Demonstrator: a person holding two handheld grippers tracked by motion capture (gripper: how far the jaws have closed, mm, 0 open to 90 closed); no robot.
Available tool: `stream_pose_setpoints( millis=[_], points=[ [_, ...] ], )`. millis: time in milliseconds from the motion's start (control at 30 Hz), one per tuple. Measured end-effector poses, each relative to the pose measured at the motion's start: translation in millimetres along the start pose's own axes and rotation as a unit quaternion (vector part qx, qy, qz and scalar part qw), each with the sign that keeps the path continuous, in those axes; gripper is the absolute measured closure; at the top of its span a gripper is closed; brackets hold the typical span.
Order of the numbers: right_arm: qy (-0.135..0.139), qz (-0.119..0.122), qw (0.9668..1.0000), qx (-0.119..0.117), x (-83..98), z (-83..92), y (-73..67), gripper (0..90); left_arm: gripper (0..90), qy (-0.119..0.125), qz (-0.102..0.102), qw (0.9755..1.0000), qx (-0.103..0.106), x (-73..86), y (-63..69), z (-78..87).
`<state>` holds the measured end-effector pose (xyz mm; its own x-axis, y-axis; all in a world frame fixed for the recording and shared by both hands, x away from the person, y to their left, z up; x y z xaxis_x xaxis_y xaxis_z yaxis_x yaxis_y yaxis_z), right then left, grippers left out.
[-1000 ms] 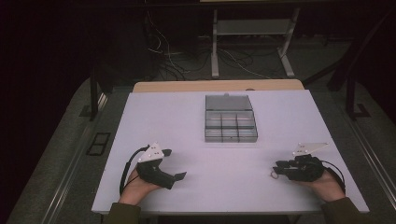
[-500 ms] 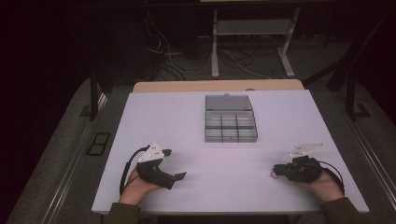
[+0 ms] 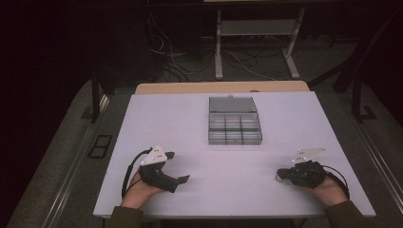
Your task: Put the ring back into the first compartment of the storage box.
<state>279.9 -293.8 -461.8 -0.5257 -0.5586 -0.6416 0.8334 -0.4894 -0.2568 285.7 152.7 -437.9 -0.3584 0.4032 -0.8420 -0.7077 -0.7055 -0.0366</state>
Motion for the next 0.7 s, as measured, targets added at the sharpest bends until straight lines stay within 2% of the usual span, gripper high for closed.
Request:
stream_pose_setpoints(
  millis=[333, 500, 700],
  points=[
    [-0.002, 0.003, 1.0, 0.003, -0.3, -0.3, -0.7, 86.0, 0.0, -0.001, -0.001, 1.0, 0.0, 0.2, 0.1, -0.4],
    [-0.001, -0.003, 1.0, -0.002, -0.6, 0.8, 0.2, 86.1, 0.0, 0.0, -0.002, 1.0, 0.002, 0.1, 0.1, -0.3],
    [0.014, -0.007, 0.9999, -0.007, -2.1, 6.1, 2.3, 86.0, 0.0, 0.002, 0.0, 1.0, 0.002, 0.1, -0.1, -0.3]
  ],
)
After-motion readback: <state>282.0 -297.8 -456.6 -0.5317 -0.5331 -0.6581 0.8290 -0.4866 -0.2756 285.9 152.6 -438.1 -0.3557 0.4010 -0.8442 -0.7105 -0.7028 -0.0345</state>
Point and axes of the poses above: each handheld gripper's, and its own axes: z roughly backward along the jaws, x roughly out of its underside, y roughly to its right, the point moved 2 cm from there along -z, roughly forward along the jaws, and after that the axes turned 14 degrees about -x, right-handed, at the moved point
